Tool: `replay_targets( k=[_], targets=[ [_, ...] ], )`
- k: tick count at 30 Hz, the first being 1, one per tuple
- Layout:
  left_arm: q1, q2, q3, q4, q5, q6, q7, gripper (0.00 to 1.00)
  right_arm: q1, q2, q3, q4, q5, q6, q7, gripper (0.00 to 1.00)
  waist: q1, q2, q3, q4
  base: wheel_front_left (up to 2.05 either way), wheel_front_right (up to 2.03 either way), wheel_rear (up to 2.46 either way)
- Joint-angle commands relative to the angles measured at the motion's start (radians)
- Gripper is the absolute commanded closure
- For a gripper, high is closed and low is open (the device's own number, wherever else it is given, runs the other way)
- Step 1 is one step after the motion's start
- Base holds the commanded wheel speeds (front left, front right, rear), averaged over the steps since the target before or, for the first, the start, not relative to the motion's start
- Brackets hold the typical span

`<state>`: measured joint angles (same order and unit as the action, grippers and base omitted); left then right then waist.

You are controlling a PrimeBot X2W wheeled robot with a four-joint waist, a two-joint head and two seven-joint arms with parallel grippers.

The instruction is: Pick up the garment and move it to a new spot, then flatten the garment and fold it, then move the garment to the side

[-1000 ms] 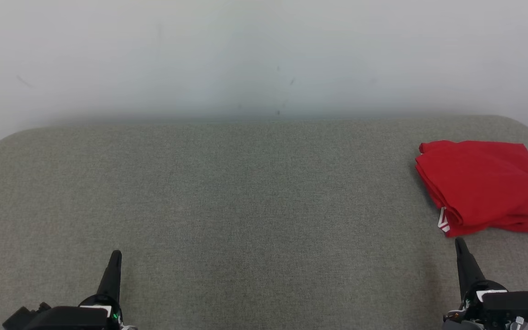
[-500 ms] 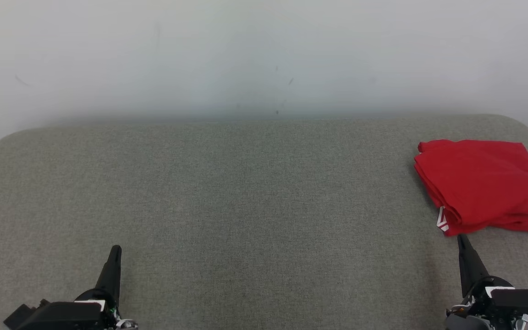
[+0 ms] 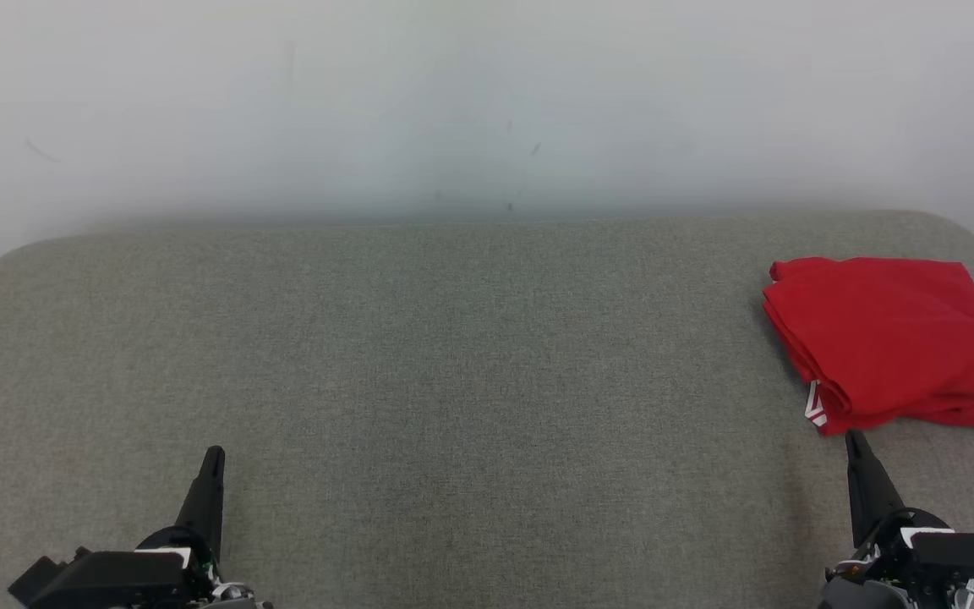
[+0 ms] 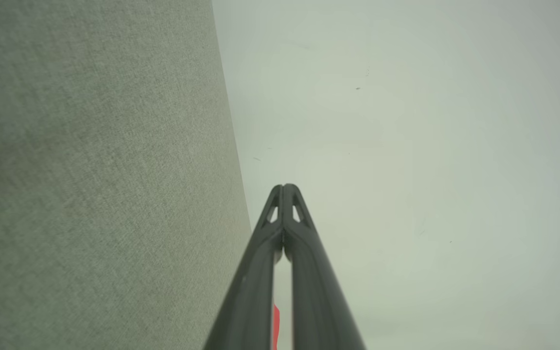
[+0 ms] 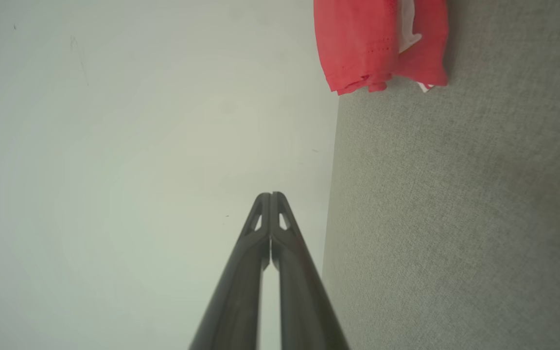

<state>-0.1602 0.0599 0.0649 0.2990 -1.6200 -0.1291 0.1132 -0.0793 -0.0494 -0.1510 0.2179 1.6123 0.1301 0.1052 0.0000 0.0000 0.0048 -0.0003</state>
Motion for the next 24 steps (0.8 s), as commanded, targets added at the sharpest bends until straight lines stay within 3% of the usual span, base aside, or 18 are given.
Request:
replay_targets(
  k=[1, 24],
  targets=[
    [-0.005, -0.003, 0.002, 0.0, -0.003, -0.003, 0.003, 1.0, -0.003, -0.002, -0.001, 0.0, 0.002, 0.001, 0.001, 1.0, 0.0, 0.0, 0.0, 0.0, 0.0, 0.0, 0.0],
    [-0.006, -0.005, 0.007, 0.0, 0.003, -0.003, 0.006, 1.0, -0.003, -0.002, -0.001, 0.0, 0.002, 0.001, 0.001, 1.0, 0.0, 0.0, 0.0, 0.0, 0.0, 0.0, 0.0]
  ],
)
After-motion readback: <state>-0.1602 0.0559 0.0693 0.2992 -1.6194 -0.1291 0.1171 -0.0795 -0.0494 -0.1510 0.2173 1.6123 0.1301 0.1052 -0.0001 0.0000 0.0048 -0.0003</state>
